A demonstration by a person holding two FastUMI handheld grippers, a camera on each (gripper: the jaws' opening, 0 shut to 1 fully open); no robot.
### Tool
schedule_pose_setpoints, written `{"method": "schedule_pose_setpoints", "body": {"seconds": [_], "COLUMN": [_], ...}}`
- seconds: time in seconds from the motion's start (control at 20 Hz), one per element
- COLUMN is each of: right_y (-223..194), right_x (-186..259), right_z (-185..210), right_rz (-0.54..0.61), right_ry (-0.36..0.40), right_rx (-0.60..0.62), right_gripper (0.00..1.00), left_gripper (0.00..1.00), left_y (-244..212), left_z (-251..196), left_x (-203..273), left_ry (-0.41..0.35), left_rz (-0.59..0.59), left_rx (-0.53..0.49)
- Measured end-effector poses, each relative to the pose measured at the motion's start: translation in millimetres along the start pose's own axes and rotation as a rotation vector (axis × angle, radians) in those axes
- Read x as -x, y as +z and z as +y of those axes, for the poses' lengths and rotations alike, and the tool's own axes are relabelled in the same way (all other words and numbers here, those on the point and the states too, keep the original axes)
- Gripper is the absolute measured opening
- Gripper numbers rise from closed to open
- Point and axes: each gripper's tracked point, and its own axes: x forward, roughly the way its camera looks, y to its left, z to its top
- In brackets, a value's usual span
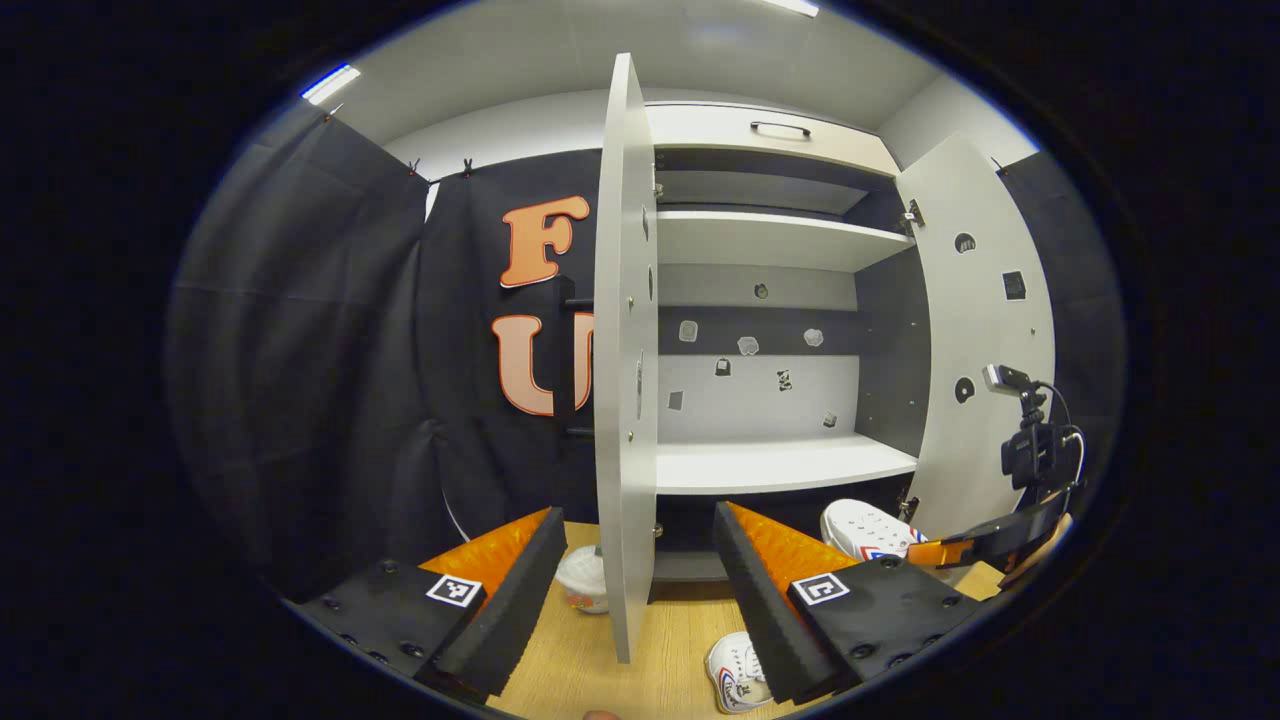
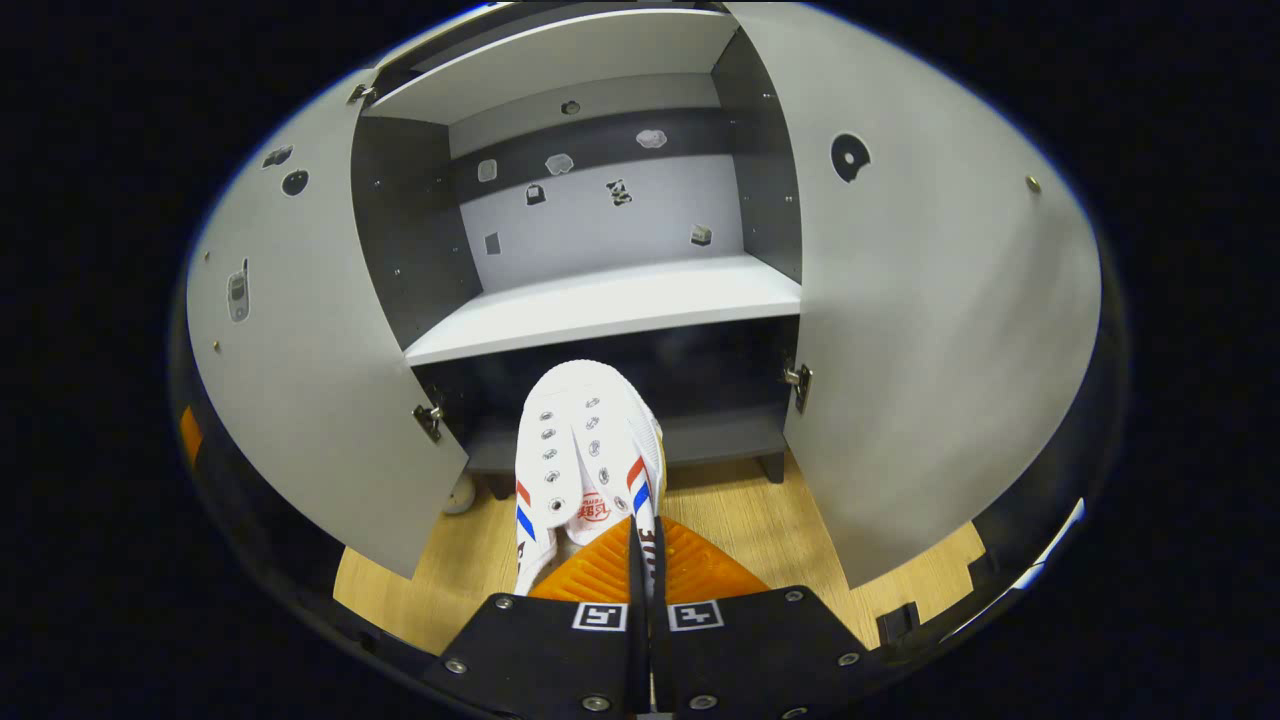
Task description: Grab one shoe with the right hand and put it into the shoe cabinet, grab the other shoe with the left hand and put it into the shoe cabinet; then close the right door with the right hand and the left door with the left hand.
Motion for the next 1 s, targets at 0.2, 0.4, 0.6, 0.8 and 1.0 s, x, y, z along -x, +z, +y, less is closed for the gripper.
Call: {"method": "schedule_pose_setpoints", "body": {"seconds": [0.2, 0.4, 0.6, 0.8, 1.0], "right_y": [56.3, 104.8, 154.1, 196.9, 211.5], "right_x": [-16.4, -35.2, -66.7, -109.8, -156.6], "right_z": [12.2, 22.2, 25.6, 16.7, 4.0], "right_rz": [-0.053, -0.074, -0.092, -0.093, -0.041], "right_ry": [0.002, 0.006, -0.013, -0.057, -0.101], "right_rx": [-0.015, -0.015, 0.013, 0.013, -0.013], "right_gripper": [0.0, 0.0, 0.0, 0.0, 0.0], "left_gripper": [0.94, 0.94, 0.94, 0.97, 0.94], "left_y": [-1.3, -1.6, -3.7, -2.6, -6.1], "left_z": [2.3, 3.8, 6.0, 8.9, 10.3], "left_x": [-4.7, -9.0, -17.5, -25.8, -31.4], "left_ry": [0.003, 0.001, 0.001, 0.006, 0.012], "left_rz": [0.001, 0.001, 0.005, -0.002, 0.008], "left_rx": [-0.004, -0.001, 0.001, 0.002, 0.004]}}
